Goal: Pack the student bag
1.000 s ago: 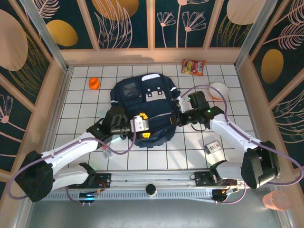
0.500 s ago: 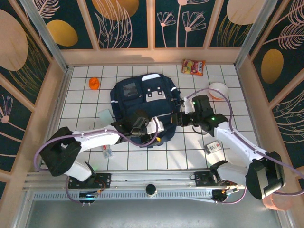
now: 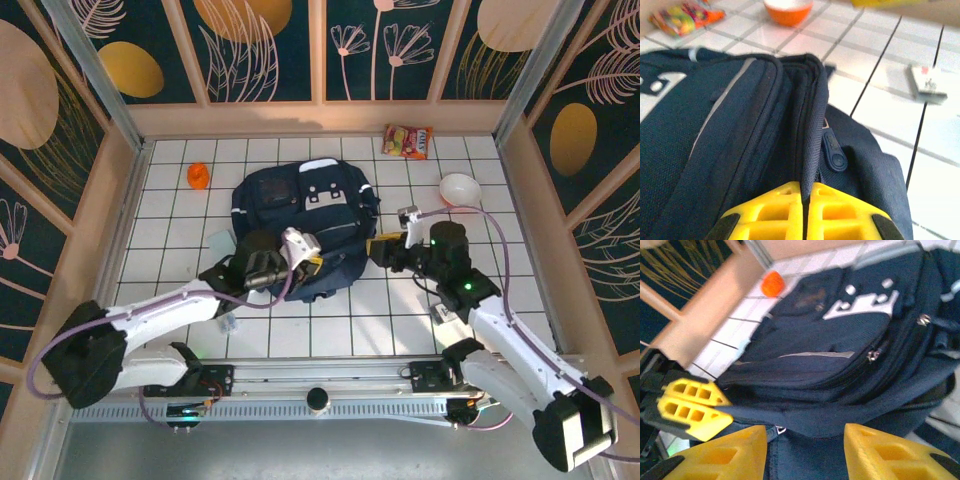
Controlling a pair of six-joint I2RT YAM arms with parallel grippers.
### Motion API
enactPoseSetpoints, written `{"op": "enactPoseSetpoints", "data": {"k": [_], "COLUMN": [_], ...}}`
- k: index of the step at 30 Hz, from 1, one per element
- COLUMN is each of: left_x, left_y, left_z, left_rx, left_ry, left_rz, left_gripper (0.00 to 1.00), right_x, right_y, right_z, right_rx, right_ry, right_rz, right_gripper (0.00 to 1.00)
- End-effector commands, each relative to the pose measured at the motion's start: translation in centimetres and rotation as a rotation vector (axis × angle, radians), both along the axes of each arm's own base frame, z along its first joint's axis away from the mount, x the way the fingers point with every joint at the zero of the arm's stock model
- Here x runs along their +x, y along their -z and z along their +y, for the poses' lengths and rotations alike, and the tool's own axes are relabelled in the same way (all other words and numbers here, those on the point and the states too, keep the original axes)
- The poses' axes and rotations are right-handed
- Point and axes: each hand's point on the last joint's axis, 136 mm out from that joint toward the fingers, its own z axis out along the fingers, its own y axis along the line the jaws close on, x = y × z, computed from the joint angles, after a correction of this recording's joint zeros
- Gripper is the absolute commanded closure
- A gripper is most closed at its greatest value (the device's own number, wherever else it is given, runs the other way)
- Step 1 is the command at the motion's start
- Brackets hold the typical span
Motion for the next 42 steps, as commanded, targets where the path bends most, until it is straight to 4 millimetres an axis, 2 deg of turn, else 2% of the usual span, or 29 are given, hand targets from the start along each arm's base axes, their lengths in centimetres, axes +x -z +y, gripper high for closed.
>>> {"op": "enactPoseSetpoints", "data": {"k": [1, 5, 11, 16, 21, 23, 26, 29, 31, 33, 36, 39, 42], "left_x": [-1.5, -1.5, -1.1, -0.7, -0.5, -0.6, -0.7, -0.6, -0.6, -0.6, -0.3, -0.3, -0.2], "left_y": [-7.0, -8.2, -10.5, -12.1, -13.1, -12.9, -12.5, -12.1, -12.2, -12.3, -12.2, -12.3, -12.4], "left_z": [-1.0, -0.1, 0.2, 0.4, 0.9, 0.9, 0.8, 0.7, 0.6, 0.6, 0.5, 0.3, 0.2], "left_rx": [-0.294, -0.374, -0.517, -0.574, -0.587, -0.568, -0.538, -0.505, -0.501, -0.500, -0.498, -0.499, -0.495], "left_ry": [0.102, 0.088, 0.036, 0.001, -0.021, -0.014, -0.008, -0.005, 0.000, 0.003, -0.002, 0.000, 0.007], "left_rz": [-0.067, -0.048, 0.067, 0.112, 0.087, 0.073, 0.050, 0.035, 0.032, 0.030, 0.033, 0.037, 0.031], "left_gripper": [1.00, 1.00, 1.00, 1.00, 1.00, 1.00, 1.00, 1.00, 1.00, 1.00, 1.00, 1.00, 1.00], "right_x": [-1.7, -3.6, -4.5, -5.8, -6.6, -6.6, -6.0, -4.5, -3.7, -2.7, -1.5, -1.4, -1.6], "right_y": [-3.2, -2.2, 0.4, 2.6, 4.9, 4.8, 3.0, 0.1, -1.7, -2.1, -1.9, -1.2, -0.5], "right_z": [1.7, 3.8, 5.9, 7.8, 8.7, 8.3, 6.9, 4.4, 3.2, 2.4, 2.7, 4.7, 6.9], "right_rx": [0.078, 0.007, -0.041, -0.019, -0.103, -0.139, -0.139, -0.036, 0.064, 0.115, 0.081, 0.016, -0.048], "right_ry": [-0.143, -0.230, -0.231, -0.216, -0.242, -0.236, -0.167, -0.053, -0.013, 0.033, 0.084, 0.074, 0.063], "right_rz": [-0.193, -0.193, -0.153, -0.153, -0.117, -0.117, -0.136, -0.098, -0.030, 0.069, 0.232, 0.340, 0.352], "right_gripper": [0.52, 0.51, 0.52, 0.63, 0.65, 0.64, 0.59, 0.35, 0.29, 0.29, 0.32, 0.34, 0.34]}}
